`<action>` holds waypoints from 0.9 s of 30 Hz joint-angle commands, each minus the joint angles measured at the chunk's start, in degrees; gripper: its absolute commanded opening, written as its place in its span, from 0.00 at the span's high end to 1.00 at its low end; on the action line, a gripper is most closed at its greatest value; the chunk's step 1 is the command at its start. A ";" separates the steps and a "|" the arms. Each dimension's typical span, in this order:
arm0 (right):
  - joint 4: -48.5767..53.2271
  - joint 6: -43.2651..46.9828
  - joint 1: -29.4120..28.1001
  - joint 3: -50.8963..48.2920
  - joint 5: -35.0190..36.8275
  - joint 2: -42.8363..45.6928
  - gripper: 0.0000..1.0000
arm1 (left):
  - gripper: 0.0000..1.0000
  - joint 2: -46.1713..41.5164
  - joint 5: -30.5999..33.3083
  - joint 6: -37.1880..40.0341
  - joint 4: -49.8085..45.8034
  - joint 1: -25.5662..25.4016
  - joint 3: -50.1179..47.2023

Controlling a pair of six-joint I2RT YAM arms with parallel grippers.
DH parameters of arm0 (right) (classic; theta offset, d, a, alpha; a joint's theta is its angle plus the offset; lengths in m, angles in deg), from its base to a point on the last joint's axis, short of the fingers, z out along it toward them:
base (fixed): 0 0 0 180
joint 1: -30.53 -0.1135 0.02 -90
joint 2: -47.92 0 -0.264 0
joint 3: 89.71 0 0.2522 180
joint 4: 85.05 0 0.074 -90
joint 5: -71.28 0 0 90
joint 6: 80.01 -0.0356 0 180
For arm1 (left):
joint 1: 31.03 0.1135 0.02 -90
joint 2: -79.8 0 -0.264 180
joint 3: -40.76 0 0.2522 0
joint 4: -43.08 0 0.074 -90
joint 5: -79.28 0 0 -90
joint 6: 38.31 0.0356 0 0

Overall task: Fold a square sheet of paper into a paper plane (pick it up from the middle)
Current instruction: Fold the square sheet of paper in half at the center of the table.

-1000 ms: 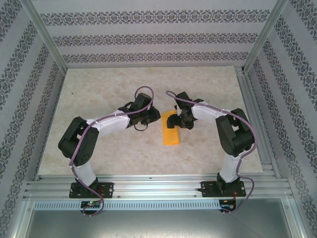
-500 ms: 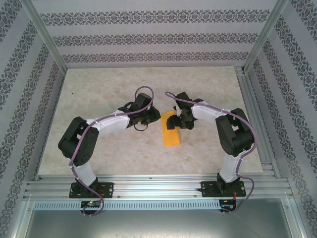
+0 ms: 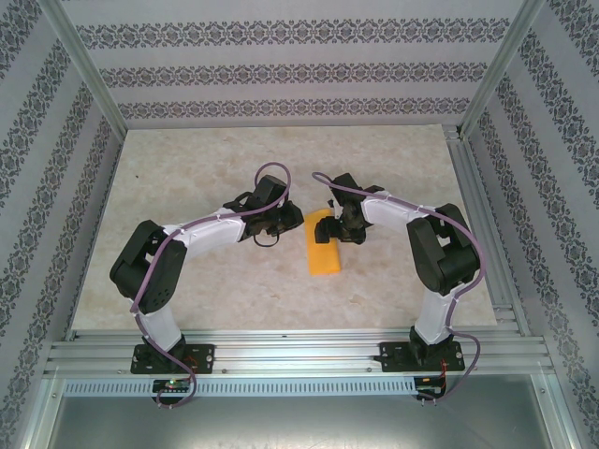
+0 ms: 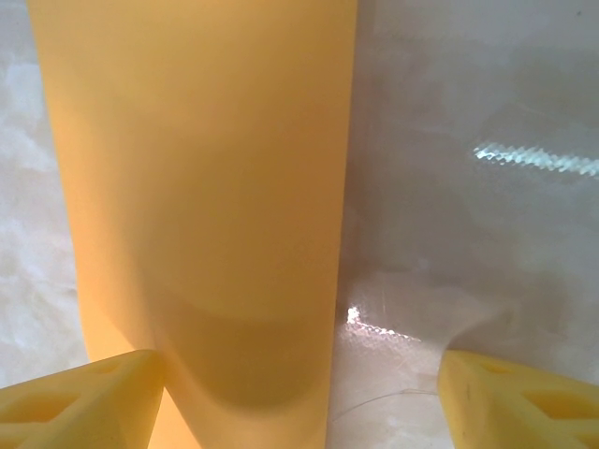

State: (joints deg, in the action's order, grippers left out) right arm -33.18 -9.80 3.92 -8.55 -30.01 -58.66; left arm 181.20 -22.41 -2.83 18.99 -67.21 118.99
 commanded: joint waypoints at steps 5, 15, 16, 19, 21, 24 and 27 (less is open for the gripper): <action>-2.86 -1.71 0.42 -0.77 1.81 0.15 0.23 | 0.79 0.55 -0.65 0.12 -0.49 -0.73 1.45; -1.47 -0.90 0.16 -0.34 2.58 -1.14 0.24 | 0.79 0.54 -0.71 -0.04 -0.29 -0.78 1.24; -1.37 -0.76 0.11 -0.25 2.68 -1.17 0.25 | 0.79 0.52 -0.76 -0.06 -0.23 -0.77 1.21; -0.78 -0.44 0.07 0.27 3.02 -1.50 0.26 | 0.79 0.84 -1.06 0.01 -0.15 -0.73 1.45; -0.66 -0.52 0.09 0.28 3.20 -1.61 0.26 | 0.79 1.29 -1.49 -0.18 0.26 -0.73 1.62; -0.80 -0.94 0.00 0.11 3.54 -1.78 0.26 | 0.80 2.10 -2.25 -0.88 1.38 -0.73 1.47; -0.89 -1.38 -0.01 0.02 3.90 -1.98 0.26 | 0.80 2.85 -2.88 -1.54 2.35 -0.73 1.49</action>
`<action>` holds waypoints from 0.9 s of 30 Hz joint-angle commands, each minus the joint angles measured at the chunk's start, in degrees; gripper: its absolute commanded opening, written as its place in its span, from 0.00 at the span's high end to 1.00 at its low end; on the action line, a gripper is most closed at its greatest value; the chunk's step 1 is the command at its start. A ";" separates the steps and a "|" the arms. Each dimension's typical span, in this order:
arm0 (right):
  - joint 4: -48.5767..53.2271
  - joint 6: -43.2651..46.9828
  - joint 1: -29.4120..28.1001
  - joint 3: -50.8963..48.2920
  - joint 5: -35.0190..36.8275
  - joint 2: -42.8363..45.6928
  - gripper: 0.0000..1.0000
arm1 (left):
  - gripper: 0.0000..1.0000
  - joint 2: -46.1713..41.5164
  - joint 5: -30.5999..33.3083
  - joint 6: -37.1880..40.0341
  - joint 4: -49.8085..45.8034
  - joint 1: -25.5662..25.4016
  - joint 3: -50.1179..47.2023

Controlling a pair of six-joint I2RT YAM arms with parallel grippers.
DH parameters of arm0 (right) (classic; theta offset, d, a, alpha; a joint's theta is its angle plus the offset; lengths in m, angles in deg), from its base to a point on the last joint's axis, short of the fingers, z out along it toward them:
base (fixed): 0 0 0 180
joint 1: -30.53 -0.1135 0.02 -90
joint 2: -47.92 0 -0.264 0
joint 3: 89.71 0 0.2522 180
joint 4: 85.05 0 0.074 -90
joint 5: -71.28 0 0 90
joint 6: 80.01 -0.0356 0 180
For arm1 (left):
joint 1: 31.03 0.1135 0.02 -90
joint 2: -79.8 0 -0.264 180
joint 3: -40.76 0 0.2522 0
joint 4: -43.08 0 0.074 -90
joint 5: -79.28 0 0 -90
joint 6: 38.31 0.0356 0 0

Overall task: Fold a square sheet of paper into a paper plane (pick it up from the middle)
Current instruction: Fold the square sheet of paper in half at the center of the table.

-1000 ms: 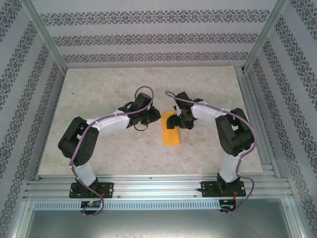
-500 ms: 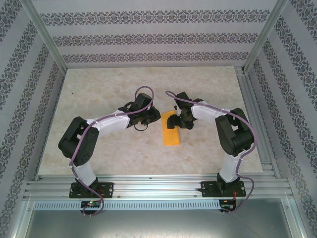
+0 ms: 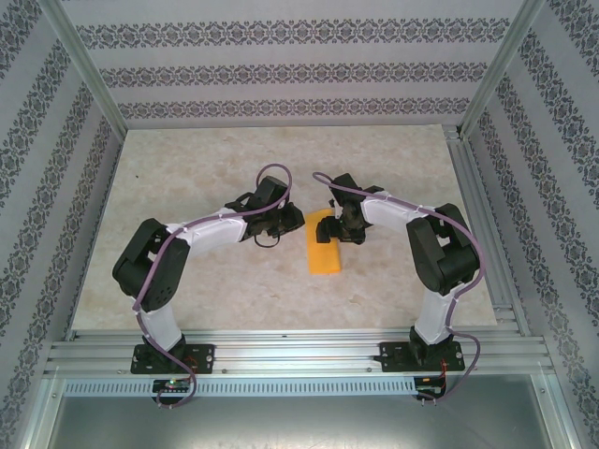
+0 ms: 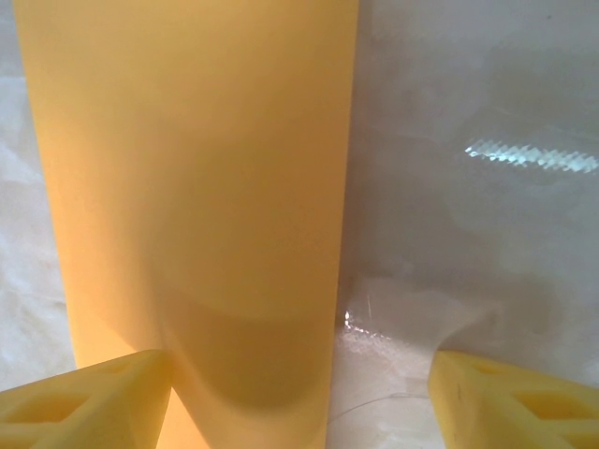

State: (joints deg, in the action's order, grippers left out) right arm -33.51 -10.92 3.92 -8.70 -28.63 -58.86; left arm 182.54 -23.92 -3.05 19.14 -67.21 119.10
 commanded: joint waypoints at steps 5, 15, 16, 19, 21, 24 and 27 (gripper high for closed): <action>-0.40 -0.27 -0.20 0.17 3.15 -2.55 0.26 | 0.80 1.87 -1.44 -1.31 2.03 -0.75 1.86; -0.51 -0.62 -0.55 -0.18 3.78 -2.88 0.26 | 0.81 4.85 -3.83 -2.27 3.52 -0.73 3.21; -0.45 -0.71 -0.55 -0.18 3.91 -2.91 0.26 | 0.82 5.12 -3.90 -2.30 3.44 -0.73 3.52; -0.19 -0.79 -0.55 -0.27 4.63 -2.87 0.27 | 0.82 5.50 -3.56 -2.43 3.11 -0.74 3.89; -0.16 -0.64 -0.64 -0.27 4.50 -2.90 0.27 | 0.82 5.07 -2.90 -2.22 2.76 -0.73 3.98; -0.12 -0.38 -0.62 -0.18 4.40 -2.76 0.26 | 0.82 3.70 -0.07 -1.61 0.49 -0.73 3.90; -0.10 -0.60 -0.47 -0.33 5.36 -1.74 0.26 | 0.82 2.10 3.46 -1.46 -1.89 -0.74 3.29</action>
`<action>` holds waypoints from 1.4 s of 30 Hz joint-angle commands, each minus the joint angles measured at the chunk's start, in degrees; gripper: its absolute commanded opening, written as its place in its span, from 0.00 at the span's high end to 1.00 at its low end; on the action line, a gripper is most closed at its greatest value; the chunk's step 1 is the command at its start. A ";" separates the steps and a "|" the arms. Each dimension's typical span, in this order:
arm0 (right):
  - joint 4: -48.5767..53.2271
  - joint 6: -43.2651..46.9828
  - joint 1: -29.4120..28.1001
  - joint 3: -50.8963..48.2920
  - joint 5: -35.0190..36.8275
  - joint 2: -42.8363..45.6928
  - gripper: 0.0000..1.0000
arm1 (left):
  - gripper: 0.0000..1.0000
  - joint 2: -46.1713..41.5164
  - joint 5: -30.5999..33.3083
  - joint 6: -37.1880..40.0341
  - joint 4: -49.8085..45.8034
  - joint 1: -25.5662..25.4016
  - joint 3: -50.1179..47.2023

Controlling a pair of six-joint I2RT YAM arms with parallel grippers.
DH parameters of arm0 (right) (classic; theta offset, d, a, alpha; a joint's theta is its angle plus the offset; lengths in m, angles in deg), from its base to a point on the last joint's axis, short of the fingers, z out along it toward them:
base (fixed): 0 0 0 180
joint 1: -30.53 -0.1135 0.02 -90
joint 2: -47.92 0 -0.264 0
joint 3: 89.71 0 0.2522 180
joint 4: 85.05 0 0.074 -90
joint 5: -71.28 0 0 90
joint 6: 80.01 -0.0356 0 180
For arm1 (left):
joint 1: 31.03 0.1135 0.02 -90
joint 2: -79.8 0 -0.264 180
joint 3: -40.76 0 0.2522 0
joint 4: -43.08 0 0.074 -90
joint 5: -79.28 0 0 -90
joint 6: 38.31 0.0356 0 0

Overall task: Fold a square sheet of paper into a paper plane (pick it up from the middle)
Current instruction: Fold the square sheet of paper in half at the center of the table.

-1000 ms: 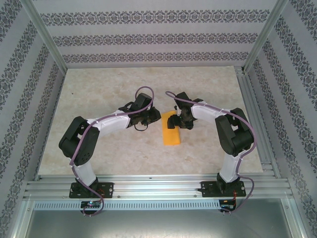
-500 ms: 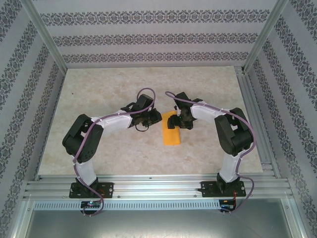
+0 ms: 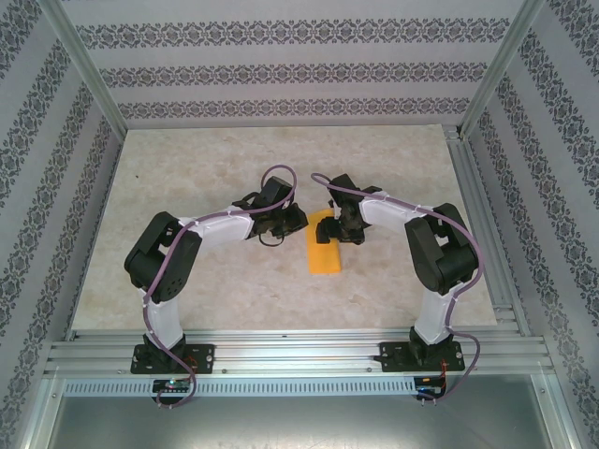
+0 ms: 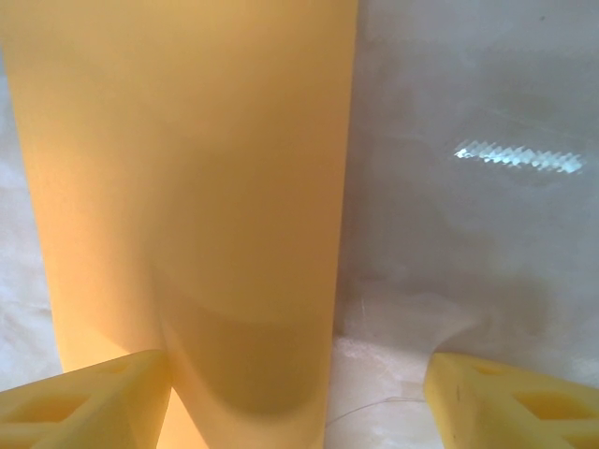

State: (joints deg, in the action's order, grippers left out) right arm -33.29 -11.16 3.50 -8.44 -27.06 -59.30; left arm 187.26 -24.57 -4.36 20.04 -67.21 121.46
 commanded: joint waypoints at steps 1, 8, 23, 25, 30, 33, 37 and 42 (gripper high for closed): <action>-0.63 -0.29 0.12 -0.84 3.44 -0.79 0.26 | 0.82 -3.16 4.85 -0.16 -3.14 -0.73 0.67; -0.97 0.13 0.48 -1.29 1.55 1.09 0.26 | 0.82 -5.61 7.84 -1.00 -3.82 -0.73 -1.19; -4.38 -1.46 1.78 -3.23 -1.56 3.48 0.25 | 0.82 -5.99 6.98 -0.81 -3.33 -0.74 -1.31; -3.99 -1.18 1.71 -2.71 -1.71 2.99 0.25 | 0.82 -5.79 6.73 -0.79 -3.14 -0.73 -1.13; -4.87 -0.85 1.71 -3.17 -3.44 3.00 0.24 | 0.81 -5.81 6.60 -0.74 -3.13 -0.73 -1.34; -3.81 0.59 1.22 -2.21 -4.32 2.15 0.24 | 0.81 -5.71 6.42 -0.74 -2.99 -0.73 -1.33; -3.28 1.14 0.75 -1.85 -4.40 1.75 0.23 | 0.81 -5.57 6.11 -0.64 -2.99 -0.73 -1.11; -2.62 2.18 0.49 -1.30 -5.34 0.98 0.23 | 0.81 -5.30 5.70 -0.55 -2.85 -0.73 -0.87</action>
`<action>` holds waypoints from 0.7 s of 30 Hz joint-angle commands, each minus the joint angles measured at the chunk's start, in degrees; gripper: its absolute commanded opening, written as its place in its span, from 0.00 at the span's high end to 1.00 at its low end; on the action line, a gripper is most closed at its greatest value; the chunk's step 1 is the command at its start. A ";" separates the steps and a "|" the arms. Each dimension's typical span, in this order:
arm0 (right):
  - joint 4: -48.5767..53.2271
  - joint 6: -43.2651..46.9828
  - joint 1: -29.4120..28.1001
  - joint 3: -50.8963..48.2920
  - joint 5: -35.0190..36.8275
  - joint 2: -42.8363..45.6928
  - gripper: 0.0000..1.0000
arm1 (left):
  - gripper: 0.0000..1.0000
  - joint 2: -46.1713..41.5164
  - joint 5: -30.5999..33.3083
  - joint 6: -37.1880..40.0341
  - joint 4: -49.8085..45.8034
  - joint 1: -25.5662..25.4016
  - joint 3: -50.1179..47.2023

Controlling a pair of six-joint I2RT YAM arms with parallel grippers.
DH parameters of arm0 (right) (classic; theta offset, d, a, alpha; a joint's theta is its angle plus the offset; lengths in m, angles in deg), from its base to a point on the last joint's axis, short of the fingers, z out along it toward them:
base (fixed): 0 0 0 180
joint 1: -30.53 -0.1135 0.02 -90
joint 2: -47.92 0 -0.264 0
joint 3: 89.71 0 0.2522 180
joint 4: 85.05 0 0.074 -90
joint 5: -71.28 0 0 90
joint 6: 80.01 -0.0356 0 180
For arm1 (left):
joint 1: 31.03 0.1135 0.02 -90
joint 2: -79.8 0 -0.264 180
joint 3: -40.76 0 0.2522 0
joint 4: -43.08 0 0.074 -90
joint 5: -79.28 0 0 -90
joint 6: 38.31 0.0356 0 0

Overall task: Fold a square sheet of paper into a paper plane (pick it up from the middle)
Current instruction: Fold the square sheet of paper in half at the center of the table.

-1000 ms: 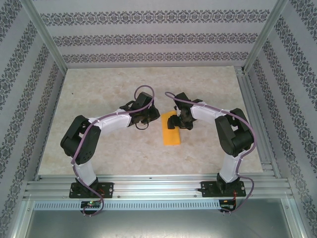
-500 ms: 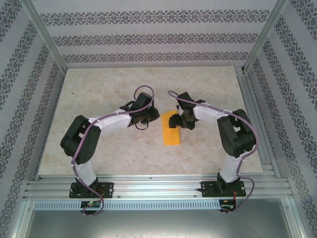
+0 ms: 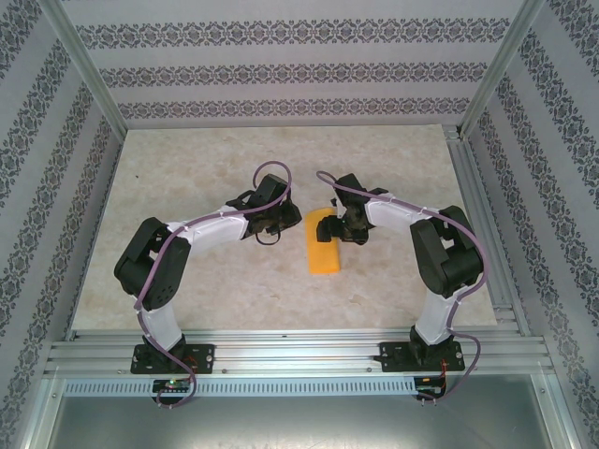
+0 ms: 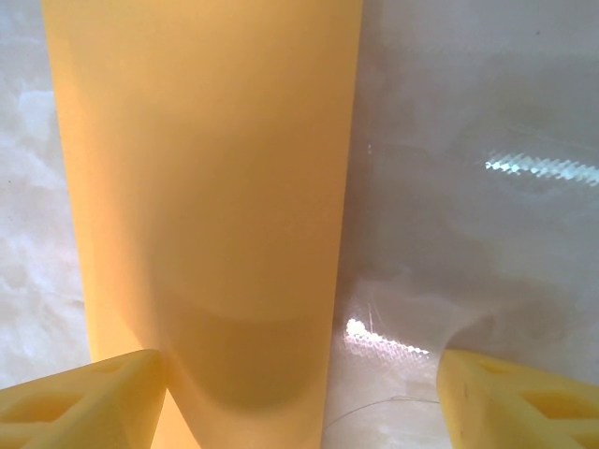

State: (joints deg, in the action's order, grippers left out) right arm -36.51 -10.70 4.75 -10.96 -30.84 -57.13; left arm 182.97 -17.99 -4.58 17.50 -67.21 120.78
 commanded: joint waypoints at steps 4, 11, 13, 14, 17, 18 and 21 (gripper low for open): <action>1.47 2.09 -0.93 1.79 -1.17 -2.02 0.23 | 0.81 -0.79 -1.30 -0.33 -0.06 -0.73 -0.31; 2.42 3.10 -1.31 2.89 -1.75 -3.44 0.24 | 0.81 -0.70 -1.64 -0.31 0.04 -0.77 -0.31; 2.80 3.20 -1.38 3.12 -1.16 -3.56 0.23 | 0.81 -0.67 -1.70 -0.32 0.11 -0.73 -0.24; 2.79 3.20 -1.38 3.12 -1.07 -3.56 0.23 | 0.81 -0.61 -1.71 -0.31 0.07 -0.78 -0.09; 3.09 3.87 -1.51 3.39 -2.01 -3.96 0.22 | 0.81 -0.25 -2.04 -0.24 0.12 -0.73 0.01; 3.07 3.81 -1.62 3.39 -1.74 -4.02 0.22 | 0.81 -0.17 -2.20 -0.21 0.21 -0.73 0.15; 3.10 4.03 -1.69 3.48 -2.12 -4.15 0.22 | 0.81 -0.01 -2.40 -0.16 0.29 -0.74 0.32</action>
State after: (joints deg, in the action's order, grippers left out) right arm -32.90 -7.84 4.38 -8.00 -30.78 -59.25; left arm 182.97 -19.52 -4.56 17.50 -67.21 120.81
